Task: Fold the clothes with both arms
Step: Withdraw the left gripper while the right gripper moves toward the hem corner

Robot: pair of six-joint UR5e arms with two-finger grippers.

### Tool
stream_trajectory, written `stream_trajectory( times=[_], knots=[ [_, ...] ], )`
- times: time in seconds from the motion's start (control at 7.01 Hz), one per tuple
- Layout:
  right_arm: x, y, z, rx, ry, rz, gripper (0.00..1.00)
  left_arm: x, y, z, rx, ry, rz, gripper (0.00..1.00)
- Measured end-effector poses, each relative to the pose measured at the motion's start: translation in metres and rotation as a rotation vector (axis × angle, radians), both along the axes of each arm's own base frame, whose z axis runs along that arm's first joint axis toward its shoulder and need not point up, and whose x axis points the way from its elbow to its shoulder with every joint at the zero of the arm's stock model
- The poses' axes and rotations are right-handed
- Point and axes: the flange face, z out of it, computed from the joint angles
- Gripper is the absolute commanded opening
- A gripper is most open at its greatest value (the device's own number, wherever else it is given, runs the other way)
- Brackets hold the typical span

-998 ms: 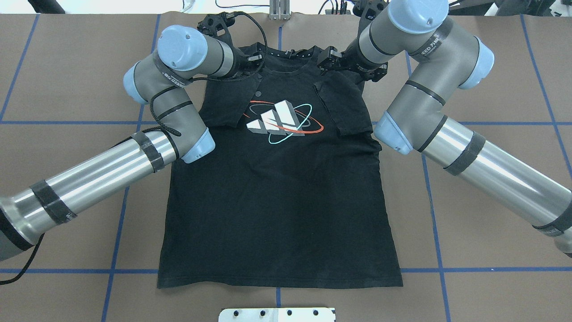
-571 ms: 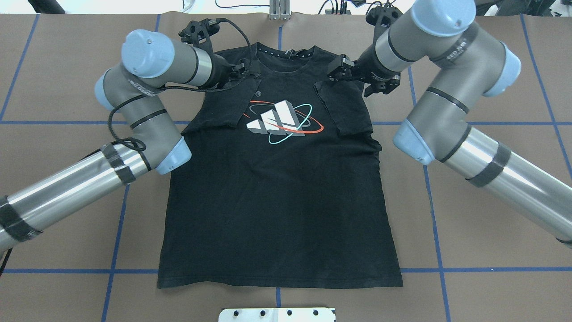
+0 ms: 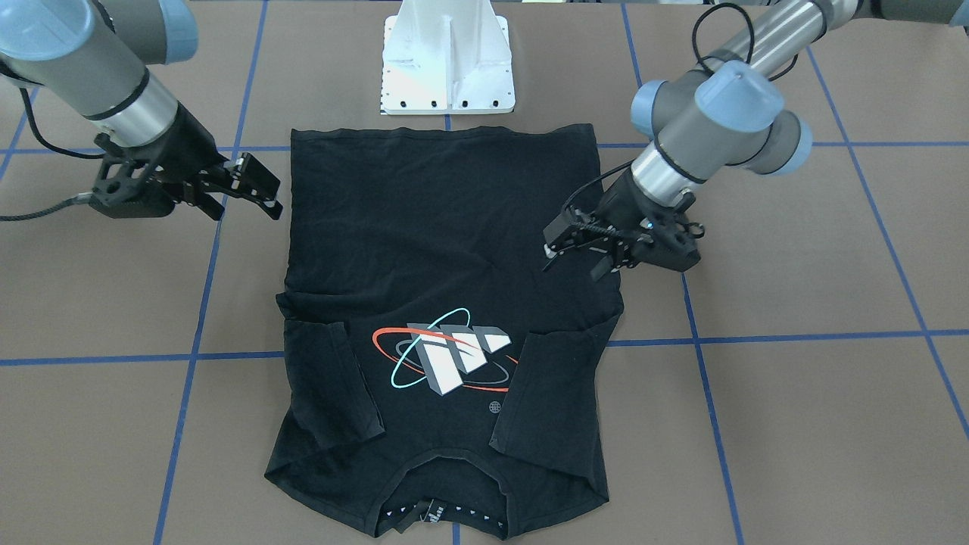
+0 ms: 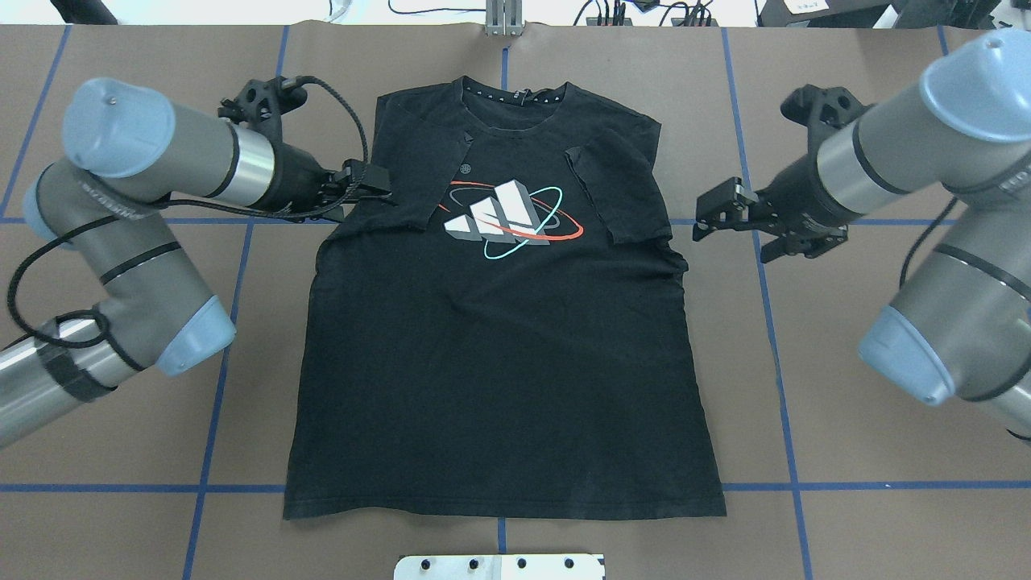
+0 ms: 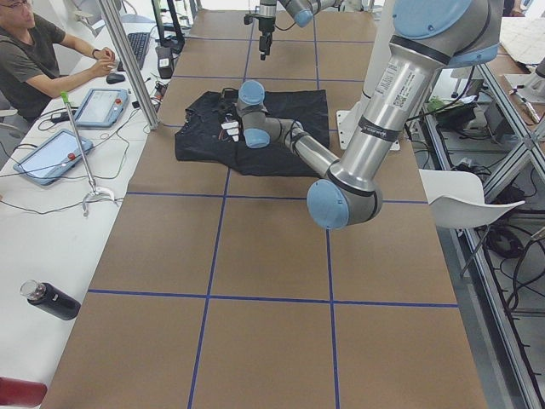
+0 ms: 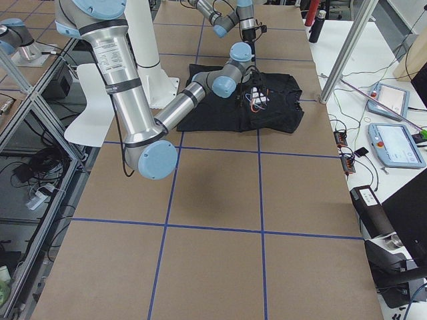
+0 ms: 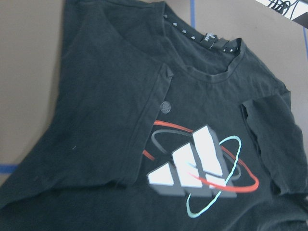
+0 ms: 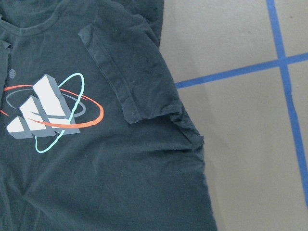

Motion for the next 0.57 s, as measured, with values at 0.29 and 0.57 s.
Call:
stream_trajectory(
  times=[0.29, 0.57],
  knots=[
    [0.007, 0.053, 0.082, -0.004, -0.059, -0.025, 1.0, -0.038, 0.038, 0.009, 0.038, 0.04, 0.007, 1.0],
    [-0.006, 0.105, 0.131, -0.037, -0.113, -0.054, 1.0, -0.049, 0.051, 0.006, 0.057, 0.055, 0.017, 1.0]
  ],
)
